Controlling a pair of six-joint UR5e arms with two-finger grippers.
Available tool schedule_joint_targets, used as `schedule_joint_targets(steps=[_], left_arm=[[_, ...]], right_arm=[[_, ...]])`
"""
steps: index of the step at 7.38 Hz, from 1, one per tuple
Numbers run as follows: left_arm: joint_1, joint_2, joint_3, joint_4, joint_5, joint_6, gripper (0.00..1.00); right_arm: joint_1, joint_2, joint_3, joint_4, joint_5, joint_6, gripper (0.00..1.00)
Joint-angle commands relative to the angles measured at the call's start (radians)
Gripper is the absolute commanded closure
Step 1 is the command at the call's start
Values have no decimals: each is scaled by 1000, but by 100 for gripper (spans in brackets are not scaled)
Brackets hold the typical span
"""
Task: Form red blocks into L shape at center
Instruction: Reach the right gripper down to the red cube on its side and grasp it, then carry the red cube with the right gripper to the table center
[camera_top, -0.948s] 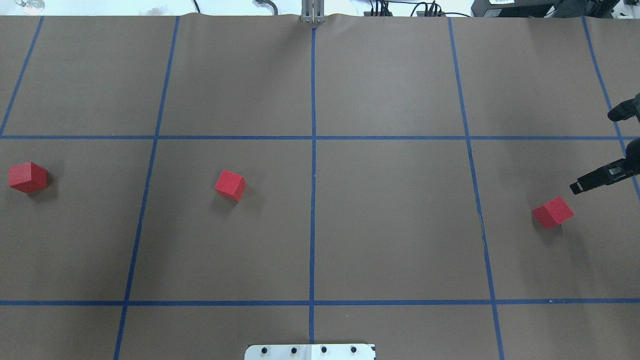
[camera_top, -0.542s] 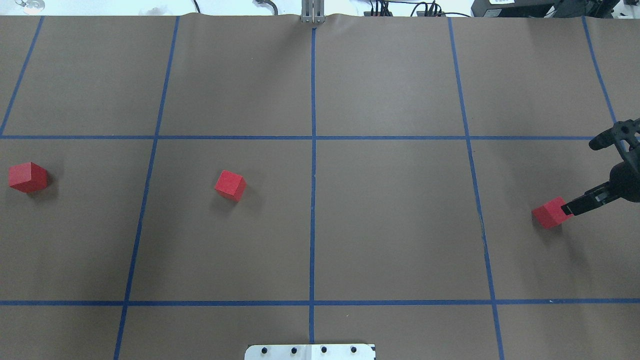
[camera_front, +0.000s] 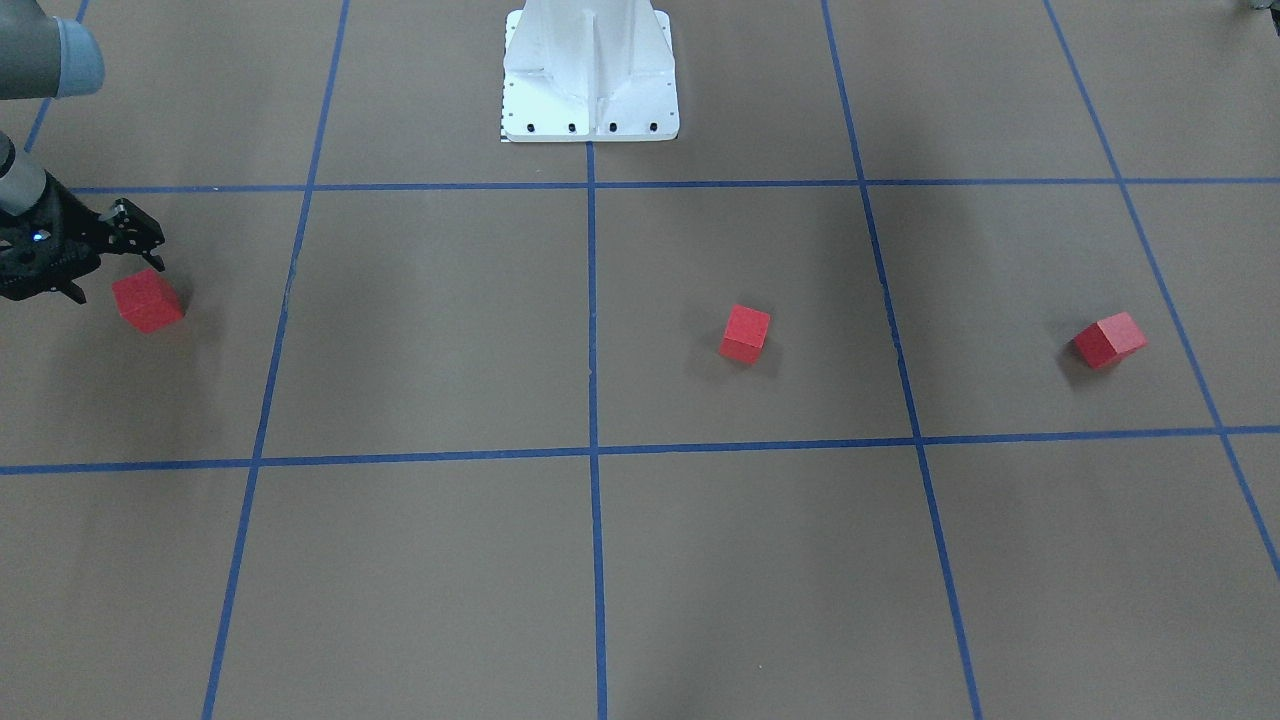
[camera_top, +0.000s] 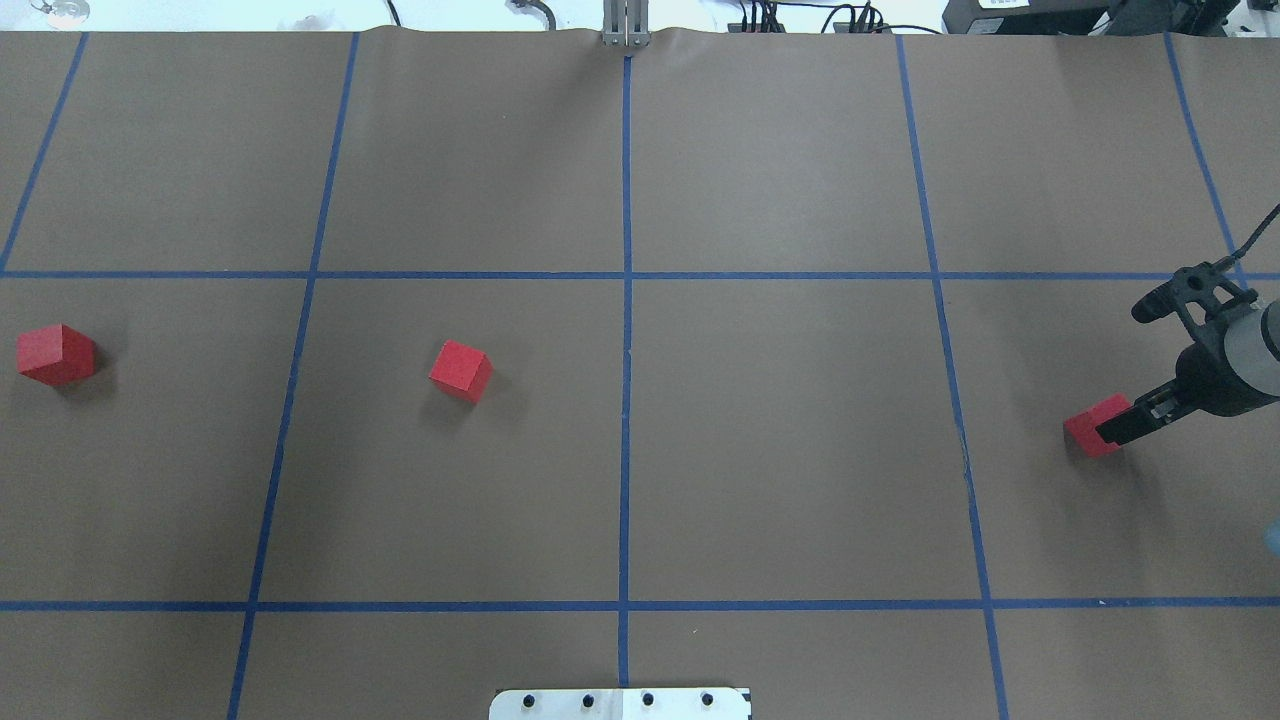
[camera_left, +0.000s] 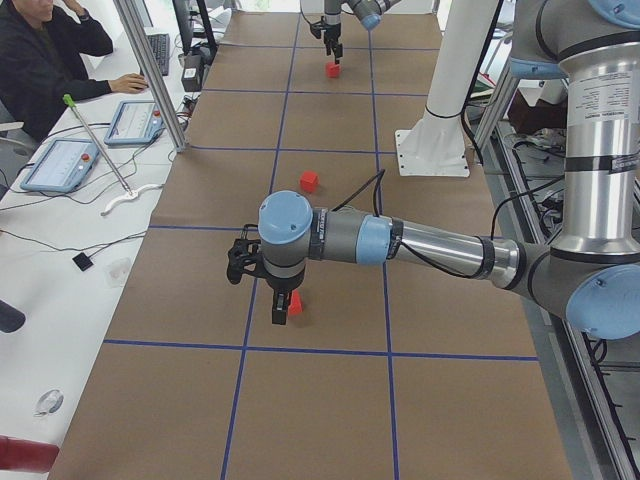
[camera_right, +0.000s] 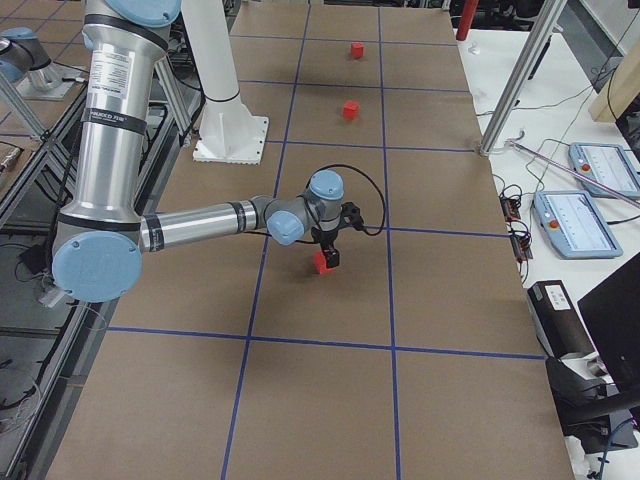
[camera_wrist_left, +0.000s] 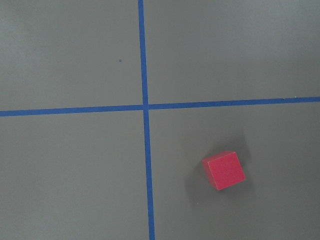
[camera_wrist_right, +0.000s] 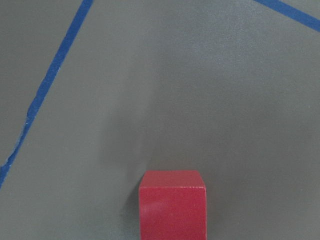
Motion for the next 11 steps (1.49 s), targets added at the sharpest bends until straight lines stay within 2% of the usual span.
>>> schedule_joint_targets(steps=[1, 2, 3, 5, 6, 7, 9, 10, 11], left_arm=[[-2, 0, -7, 0, 0, -1, 0], [-2, 0, -5, 0, 2, -1, 0], [-2, 0, -5, 0, 2, -1, 0], [-2, 0, -5, 0, 3, -1, 0], [-2, 0, -7, 0, 2, -1, 0], [-2, 2, -7, 0, 2, 0, 0], [-2, 2, -14, 0, -1, 2, 0], [-2, 3, -16, 0, -1, 2, 0], [0, 8, -17, 0, -1, 2, 0]], right_arm=[[-18, 37, -70, 26, -1, -3, 3], [-19, 37, -78, 29, 2, 3, 33], [-19, 37, -78, 29, 4, 2, 99], [-16, 34, -49, 27, 10, 5, 100], [-16, 35, 21, 8, 15, 43, 100], [-19, 63, 48, 3, 21, 168, 100], [-115, 252, 40, -5, 3, 517, 100], [-198, 375, 36, -64, -29, 719, 100], [-266, 535, 31, -212, -121, 832, 100]])
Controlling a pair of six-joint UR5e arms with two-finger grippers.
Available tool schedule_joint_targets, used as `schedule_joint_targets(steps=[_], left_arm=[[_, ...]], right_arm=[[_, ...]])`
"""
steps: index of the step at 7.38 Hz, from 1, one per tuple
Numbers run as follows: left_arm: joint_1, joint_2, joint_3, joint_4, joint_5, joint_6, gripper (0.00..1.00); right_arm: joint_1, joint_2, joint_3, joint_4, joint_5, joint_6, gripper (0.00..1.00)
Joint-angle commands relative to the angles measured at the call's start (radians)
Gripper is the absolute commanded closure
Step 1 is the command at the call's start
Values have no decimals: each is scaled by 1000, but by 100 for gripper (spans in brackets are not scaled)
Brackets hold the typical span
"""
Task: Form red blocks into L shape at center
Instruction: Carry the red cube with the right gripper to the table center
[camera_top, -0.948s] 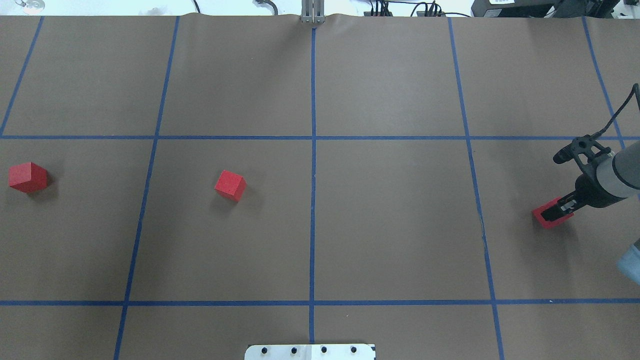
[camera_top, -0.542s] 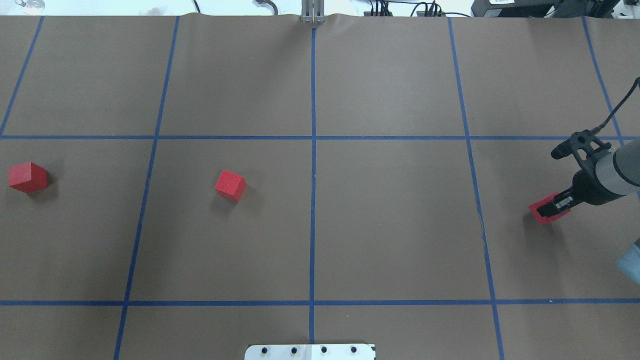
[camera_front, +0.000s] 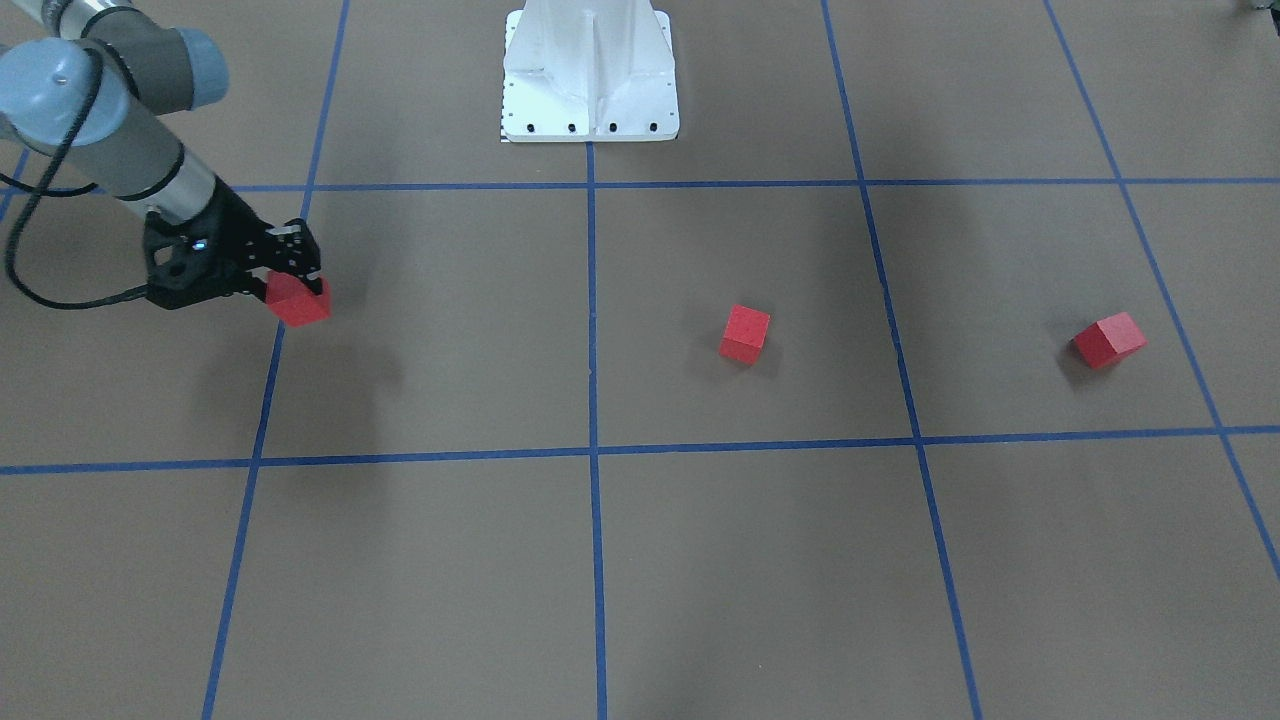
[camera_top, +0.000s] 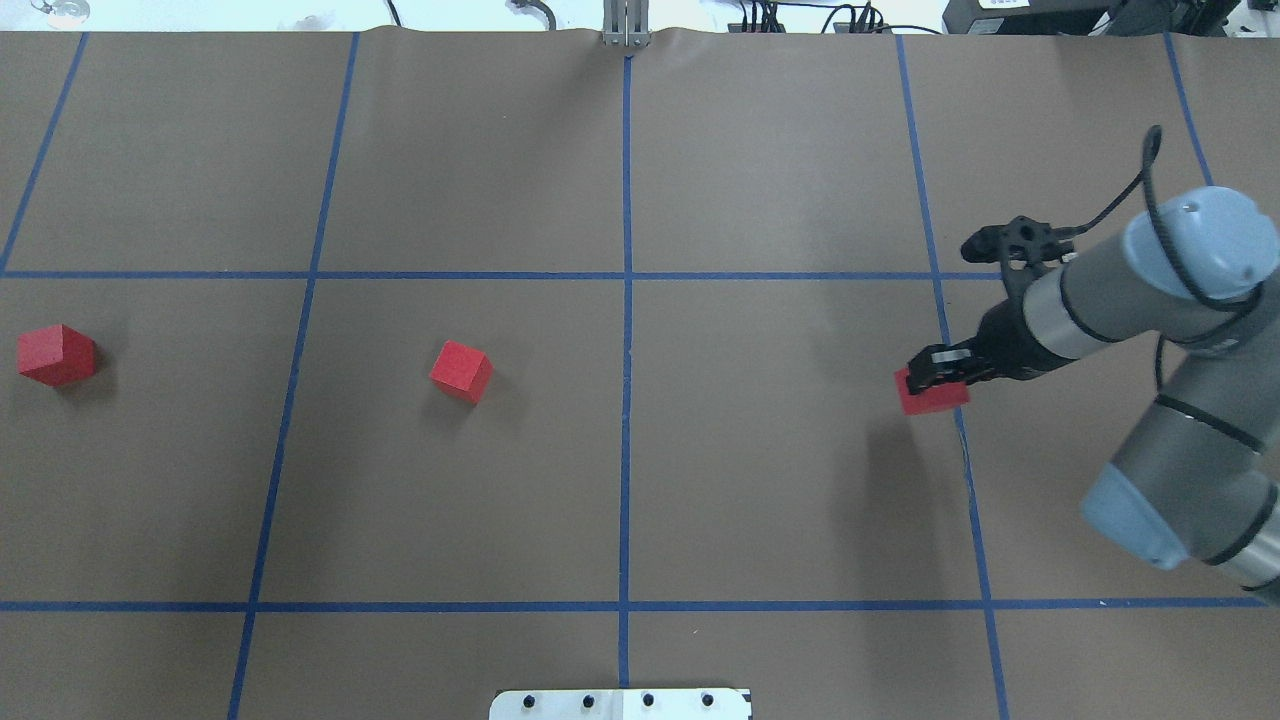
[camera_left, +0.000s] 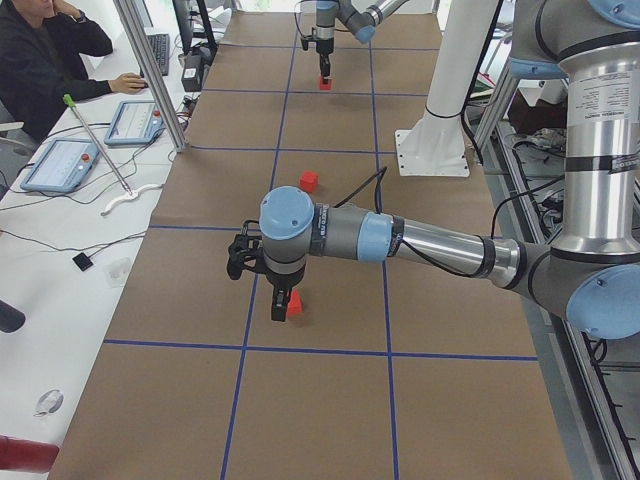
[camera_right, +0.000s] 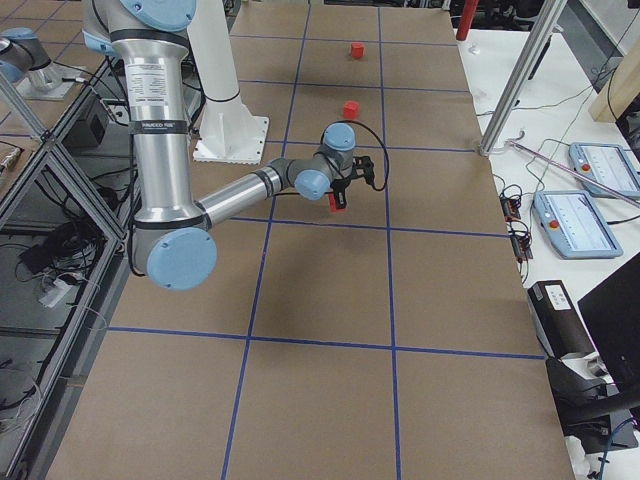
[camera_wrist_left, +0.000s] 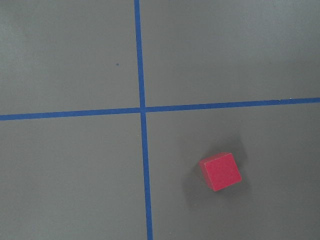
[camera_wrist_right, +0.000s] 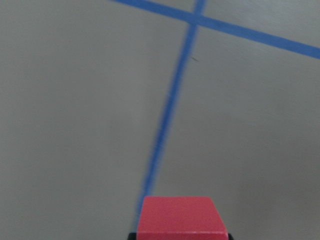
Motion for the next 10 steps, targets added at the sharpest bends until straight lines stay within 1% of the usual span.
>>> schedule_joint_targets(steps=[1, 2, 3, 4, 5, 6, 7, 8, 10], left_arm=[[1, 5, -13, -6, -2, 0, 0], [3, 7, -20, -37, -8, -1, 0], [6, 5, -20, -44, -49, -1, 0], [12, 5, -22, -99, -57, -1, 0], [39, 1, -22, -171, -59, -71, 0], [138, -19, -22, -267, -62, -228, 0], [220, -34, -22, -367, -60, -365, 0], [286, -63, -42, -432, -53, -476, 0], [415, -167, -62, -448, -11, -649, 0]], right_arm=[[-152, 329, -31, -284, -171, 225, 100], [-187, 406, -91, -307, -203, 272, 100], [-206, 463, -161, -306, -208, 332, 100], [-220, 521, -242, -289, -228, 338, 100], [-227, 545, -301, -248, -252, 363, 100], [-227, 545, -327, -208, -253, 389, 100], [-235, 548, -340, -206, -253, 394, 100], [-237, 556, -351, -206, -253, 407, 100], [-244, 569, -363, -206, -254, 423, 100]])
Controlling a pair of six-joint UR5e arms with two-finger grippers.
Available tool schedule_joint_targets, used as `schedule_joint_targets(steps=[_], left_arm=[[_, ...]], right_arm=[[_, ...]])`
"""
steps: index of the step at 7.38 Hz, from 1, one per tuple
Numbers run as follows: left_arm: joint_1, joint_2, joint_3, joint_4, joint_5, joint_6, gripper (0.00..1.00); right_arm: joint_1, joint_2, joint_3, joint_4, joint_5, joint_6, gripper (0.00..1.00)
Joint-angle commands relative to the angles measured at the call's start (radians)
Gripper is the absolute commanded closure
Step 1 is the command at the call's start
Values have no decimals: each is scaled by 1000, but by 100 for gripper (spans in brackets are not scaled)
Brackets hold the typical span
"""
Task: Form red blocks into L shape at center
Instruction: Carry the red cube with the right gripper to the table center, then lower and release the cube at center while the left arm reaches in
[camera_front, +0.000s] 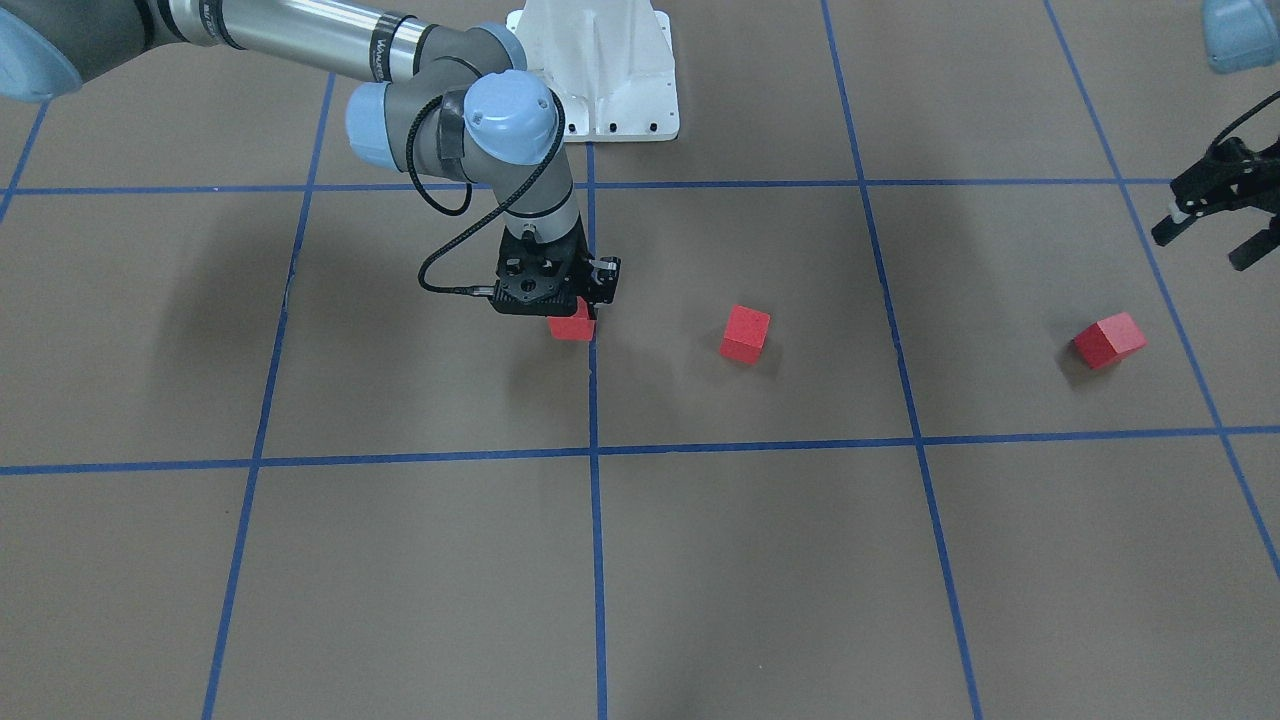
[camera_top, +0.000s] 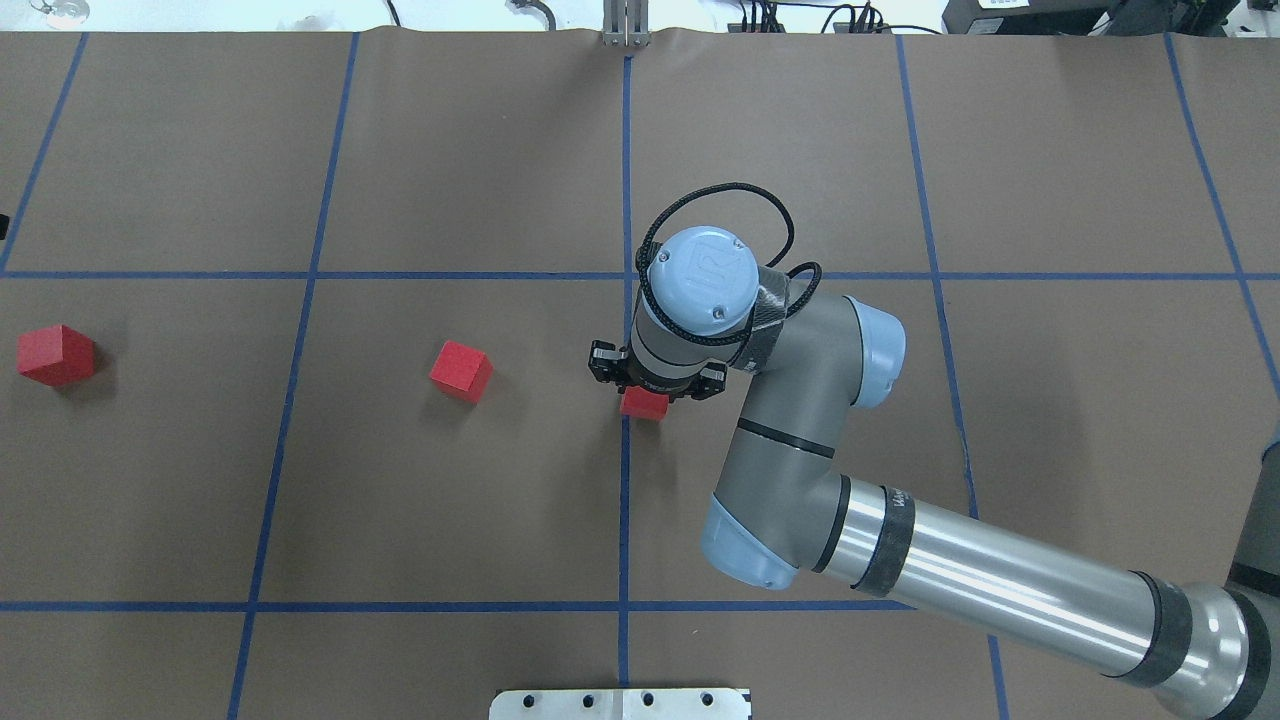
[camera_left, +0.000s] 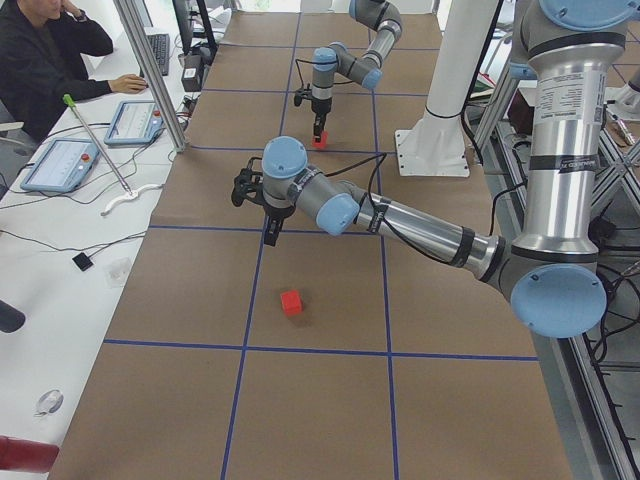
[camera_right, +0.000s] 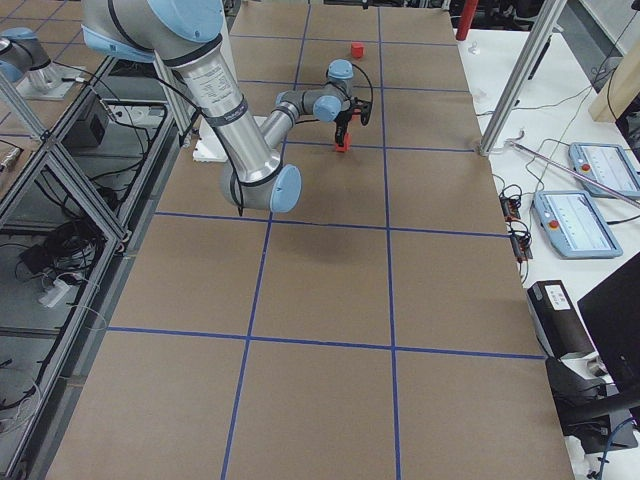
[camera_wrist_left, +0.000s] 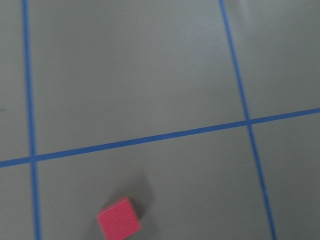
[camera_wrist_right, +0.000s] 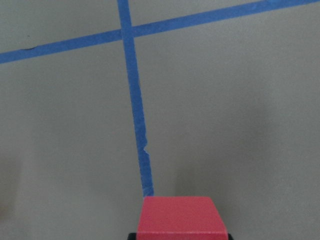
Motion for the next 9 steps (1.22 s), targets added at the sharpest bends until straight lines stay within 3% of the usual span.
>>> schedule_joint_targets(steps=[1, 3, 5, 6, 7, 9], left_arm=[[156, -114, -9, -16, 90, -168, 0], [302, -183, 2, -13, 207, -203, 0], [370, -223, 20, -10, 255, -210, 0], [420, -244, 24, -8, 307, -212, 0], [447, -286, 68, -8, 325, -213, 0], [510, -363, 148, -8, 333, -255, 0]], right_arm=[[-8, 8, -8, 1, -1, 4, 100], [-16, 27, -20, 1, -2, 1, 100], [-17, 31, -25, 1, -7, -5, 100], [-23, 34, -25, 1, -30, -7, 38], [-28, 36, -28, 1, -37, -4, 1], [-26, 36, -6, 2, -37, -17, 0]])
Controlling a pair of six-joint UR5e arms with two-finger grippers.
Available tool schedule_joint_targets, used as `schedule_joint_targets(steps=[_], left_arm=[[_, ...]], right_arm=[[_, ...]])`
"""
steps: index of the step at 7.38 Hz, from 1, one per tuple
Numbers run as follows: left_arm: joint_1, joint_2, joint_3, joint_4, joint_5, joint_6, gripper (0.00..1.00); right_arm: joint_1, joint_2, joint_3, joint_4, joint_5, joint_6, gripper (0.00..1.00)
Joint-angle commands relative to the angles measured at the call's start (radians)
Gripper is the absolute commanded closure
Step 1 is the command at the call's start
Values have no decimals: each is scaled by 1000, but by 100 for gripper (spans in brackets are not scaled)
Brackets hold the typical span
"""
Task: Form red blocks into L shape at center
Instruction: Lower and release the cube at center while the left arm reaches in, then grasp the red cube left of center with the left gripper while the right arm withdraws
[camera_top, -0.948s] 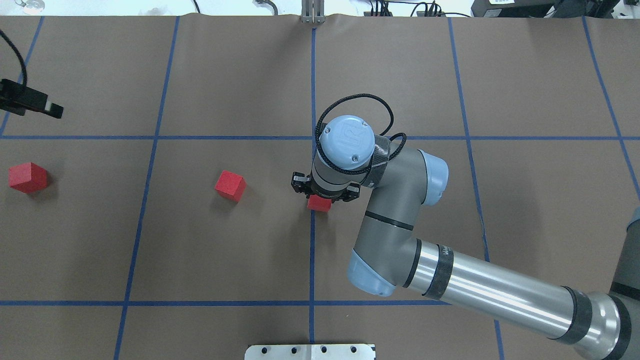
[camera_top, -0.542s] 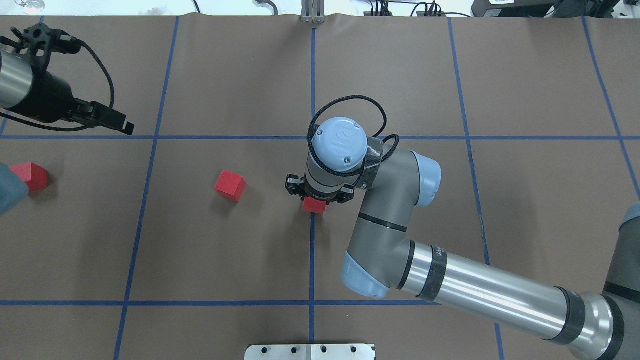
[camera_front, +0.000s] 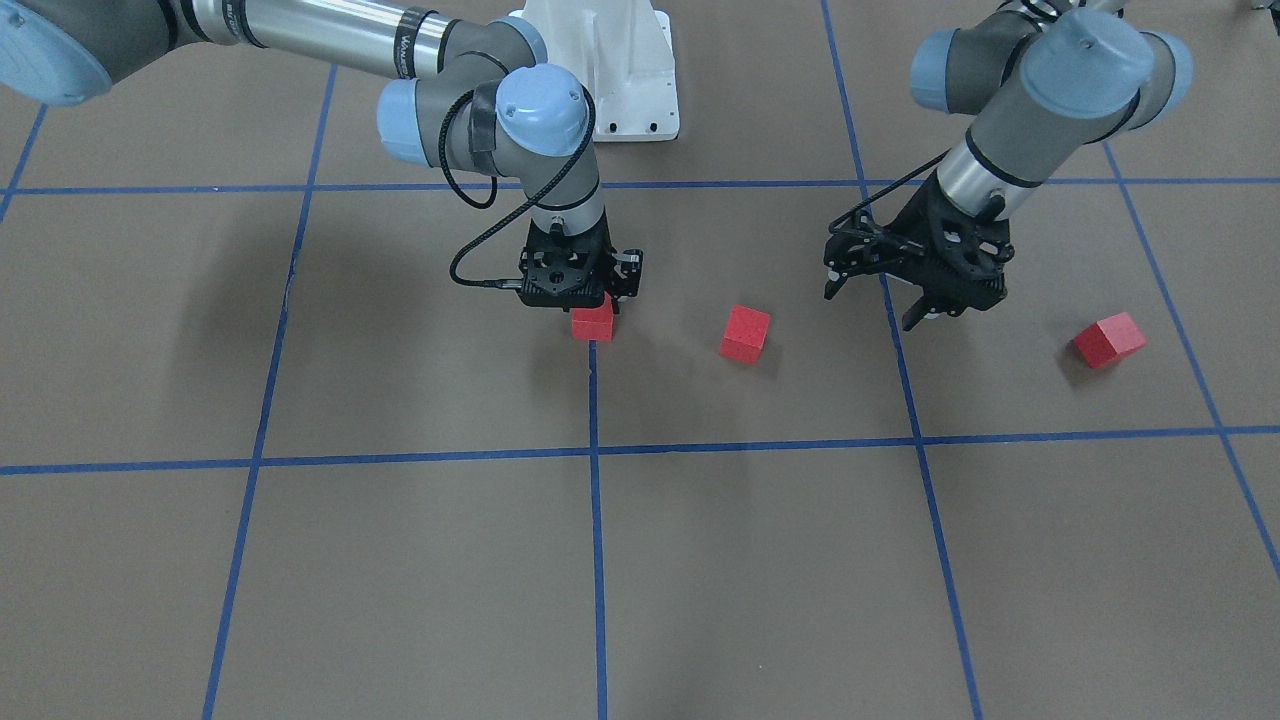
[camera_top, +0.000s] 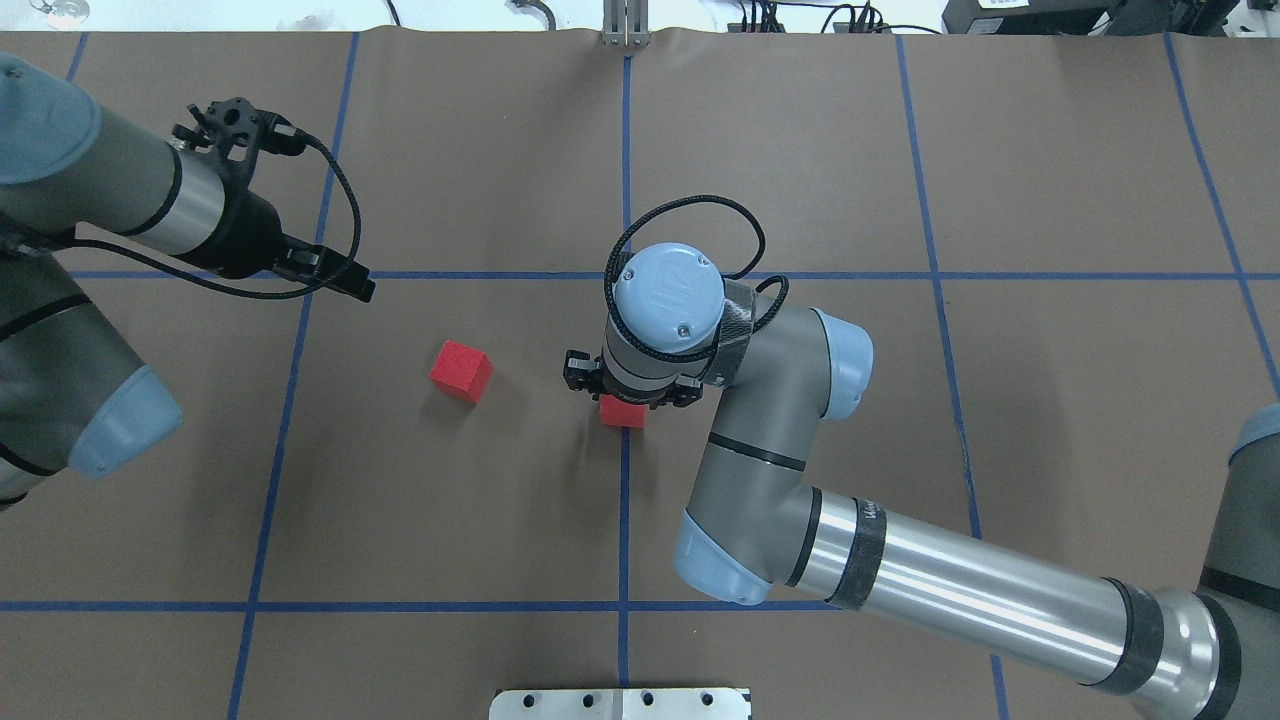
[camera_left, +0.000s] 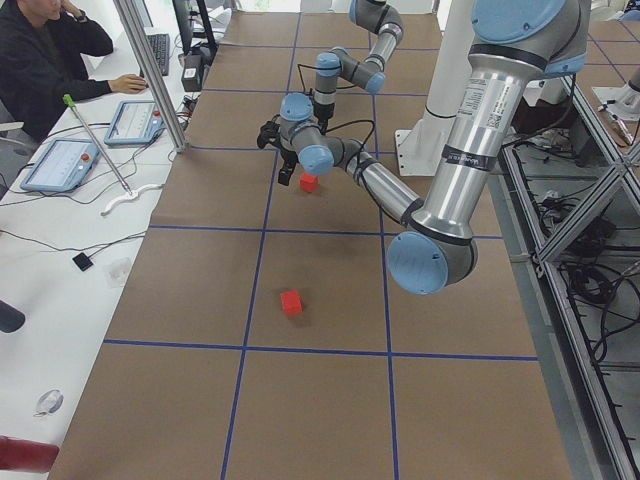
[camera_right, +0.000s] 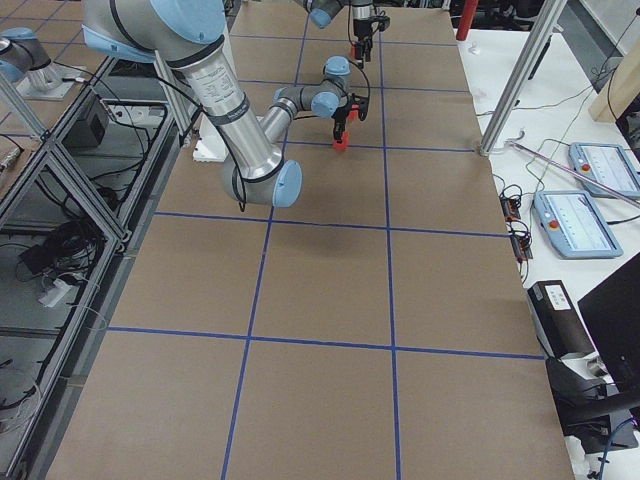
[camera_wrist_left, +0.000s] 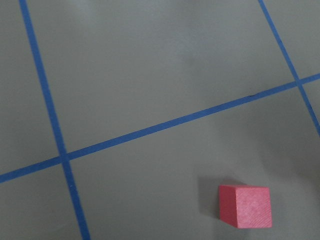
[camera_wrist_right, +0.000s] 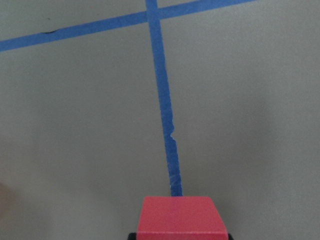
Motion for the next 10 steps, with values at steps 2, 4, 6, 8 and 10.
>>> schedule_joint_targets(steps=[2, 4, 6, 8, 10], left_arm=[[101, -85, 62, 59, 75, -54, 0], [193, -174, 140, 106, 147, -155, 0], [232, -177, 172, 106, 206, -158, 0], [230, -174, 175, 107, 207, -146, 1], [232, -180, 197, 106, 219, -141, 3]], right_arm=[[44, -41, 129, -10, 25, -10, 0], [171, -241, 303, 0, 169, -71, 0], [247, -364, 334, 7, 219, -218, 0], [247, -374, 331, 7, 216, -223, 0], [247, -386, 333, 7, 214, -223, 0]])
